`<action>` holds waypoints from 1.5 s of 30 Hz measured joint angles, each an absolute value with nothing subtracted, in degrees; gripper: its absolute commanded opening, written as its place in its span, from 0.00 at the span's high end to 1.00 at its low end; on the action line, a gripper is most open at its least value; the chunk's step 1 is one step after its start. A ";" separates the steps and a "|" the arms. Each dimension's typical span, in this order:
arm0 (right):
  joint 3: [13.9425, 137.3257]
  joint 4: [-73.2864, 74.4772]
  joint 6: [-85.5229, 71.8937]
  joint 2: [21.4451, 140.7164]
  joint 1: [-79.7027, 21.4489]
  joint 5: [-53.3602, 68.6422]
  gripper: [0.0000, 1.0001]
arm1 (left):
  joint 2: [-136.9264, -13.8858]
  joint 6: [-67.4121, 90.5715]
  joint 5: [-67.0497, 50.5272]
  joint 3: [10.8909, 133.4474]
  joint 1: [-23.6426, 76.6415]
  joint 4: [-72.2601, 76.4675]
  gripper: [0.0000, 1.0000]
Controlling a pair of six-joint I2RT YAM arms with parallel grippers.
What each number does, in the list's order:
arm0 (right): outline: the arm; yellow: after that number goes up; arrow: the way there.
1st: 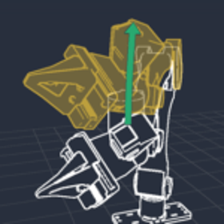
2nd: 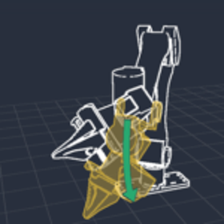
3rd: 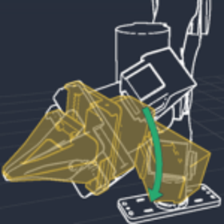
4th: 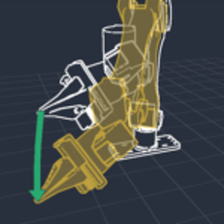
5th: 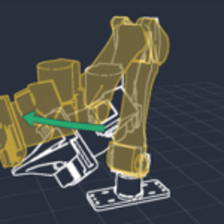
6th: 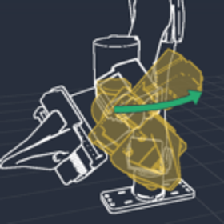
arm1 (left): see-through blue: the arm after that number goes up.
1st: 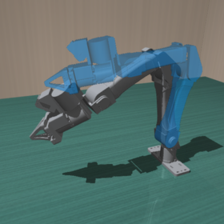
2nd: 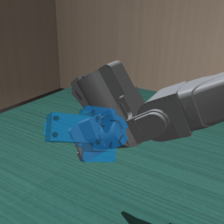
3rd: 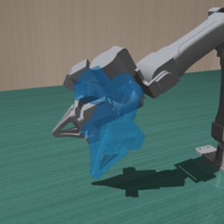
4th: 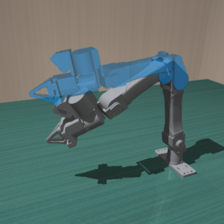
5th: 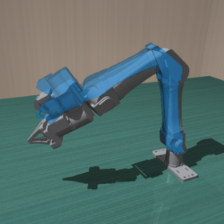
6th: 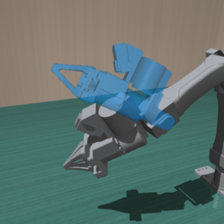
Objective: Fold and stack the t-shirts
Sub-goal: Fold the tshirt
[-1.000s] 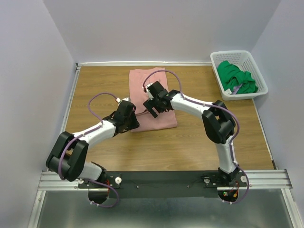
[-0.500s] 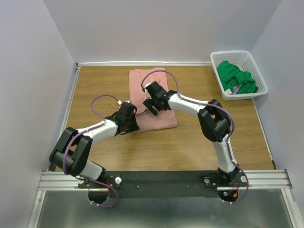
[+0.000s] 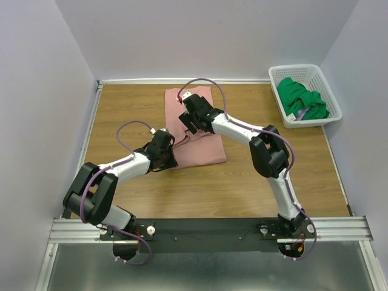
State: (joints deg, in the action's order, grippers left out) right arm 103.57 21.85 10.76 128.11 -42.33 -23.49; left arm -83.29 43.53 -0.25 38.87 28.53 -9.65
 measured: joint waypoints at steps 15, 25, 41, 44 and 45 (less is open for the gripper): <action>93.73 19.18 14.50 119.55 -44.99 -11.18 0.00 | -82.78 43.09 -0.64 38.87 28.53 -10.79 0.76; 94.41 18.48 17.96 122.43 -48.60 -7.29 0.00 | -79.83 43.16 -0.69 38.72 28.53 -12.12 0.79; 98.43 18.00 19.46 127.68 -48.80 -10.74 0.00 | -77.56 46.13 -0.67 35.55 28.53 -13.13 0.83; 100.25 17.63 19.77 128.27 -48.80 -13.08 0.00 | -77.58 46.39 -0.67 35.55 28.53 -13.15 0.83; 100.71 17.39 19.86 128.44 -48.80 -13.52 0.00 | -77.58 46.44 -0.67 35.55 28.53 -13.17 0.83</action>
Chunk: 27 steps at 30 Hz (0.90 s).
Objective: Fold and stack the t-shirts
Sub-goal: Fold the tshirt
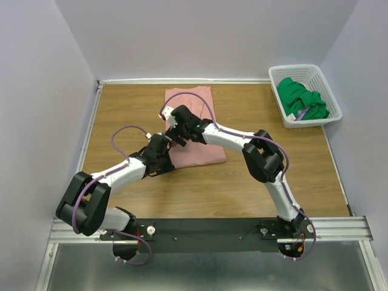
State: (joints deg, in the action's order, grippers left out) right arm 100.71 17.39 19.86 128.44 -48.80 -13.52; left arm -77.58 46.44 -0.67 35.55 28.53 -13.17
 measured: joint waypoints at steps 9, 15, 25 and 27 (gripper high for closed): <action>108.05 15.51 20.62 134.21 -48.27 -20.73 0.00 | -72.88 47.13 -0.36 34.76 28.53 -14.09 0.83; 111.33 14.72 17.15 133.60 -46.87 -23.20 0.00 | -70.87 47.22 0.36 34.79 28.53 -14.72 0.83; 95.13 14.26 4.62 113.56 -40.73 -18.02 0.01 | -79.57 44.60 0.62 42.89 26.20 -14.68 0.83; 91.33 13.72 1.83 108.73 -40.12 -16.49 0.01 | -82.65 43.55 0.89 46.30 25.61 -14.48 0.83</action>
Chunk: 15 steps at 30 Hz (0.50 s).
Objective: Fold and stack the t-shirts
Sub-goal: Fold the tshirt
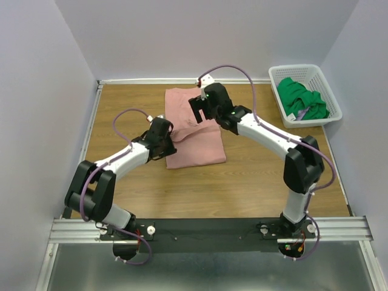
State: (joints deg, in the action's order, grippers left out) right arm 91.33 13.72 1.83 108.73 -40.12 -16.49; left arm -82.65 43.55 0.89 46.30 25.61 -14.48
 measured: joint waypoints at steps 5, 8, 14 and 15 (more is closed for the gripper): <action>83.31 12.95 -2.87 101.08 -40.29 -13.54 0.02 | -90.30 40.73 1.48 53.54 23.86 -13.80 0.83; 79.44 13.10 -4.75 98.76 -40.40 -12.51 0.02 | -94.17 39.44 1.72 56.23 23.00 -13.58 0.83; 73.63 13.39 -7.11 94.91 -40.42 -11.79 0.02 | -100.36 37.63 1.87 61.54 22.44 -14.39 0.83; 72.90 13.39 -7.51 94.08 -40.42 -11.68 0.02 | -100.99 37.32 2.00 62.52 22.28 -14.72 0.83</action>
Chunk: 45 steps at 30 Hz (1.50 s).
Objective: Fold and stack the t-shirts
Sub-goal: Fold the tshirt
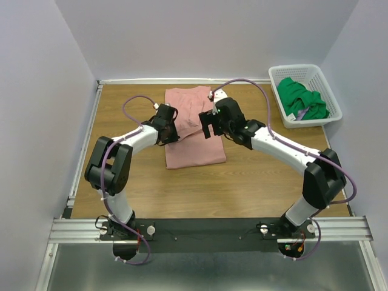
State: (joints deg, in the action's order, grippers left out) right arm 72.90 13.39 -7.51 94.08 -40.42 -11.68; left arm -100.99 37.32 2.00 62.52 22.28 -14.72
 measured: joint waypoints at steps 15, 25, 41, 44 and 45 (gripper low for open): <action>69.06 13.34 -10.48 90.41 -40.42 -9.32 0.02 | -111.68 33.78 4.73 76.53 15.66 -15.49 0.83; 63.81 10.87 -16.12 90.15 -36.45 4.84 0.14 | -96.79 34.04 4.34 67.92 14.79 -14.70 0.60; 52.56 -9.17 -29.93 101.38 -24.53 39.33 0.90 | -83.61 40.58 -10.55 37.87 15.62 -7.03 0.85; 50.00 -13.02 -31.35 104.51 -22.87 42.04 0.92 | -85.08 41.08 -11.49 37.54 15.62 -5.78 0.89; 48.60 -14.61 -32.01 105.71 -21.82 43.07 0.92 | -85.36 41.28 -11.64 37.43 15.62 -5.28 0.90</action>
State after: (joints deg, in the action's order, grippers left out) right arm 48.60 -14.61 -32.01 105.71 -21.82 43.07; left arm -85.36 41.28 -11.64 37.43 15.62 -5.28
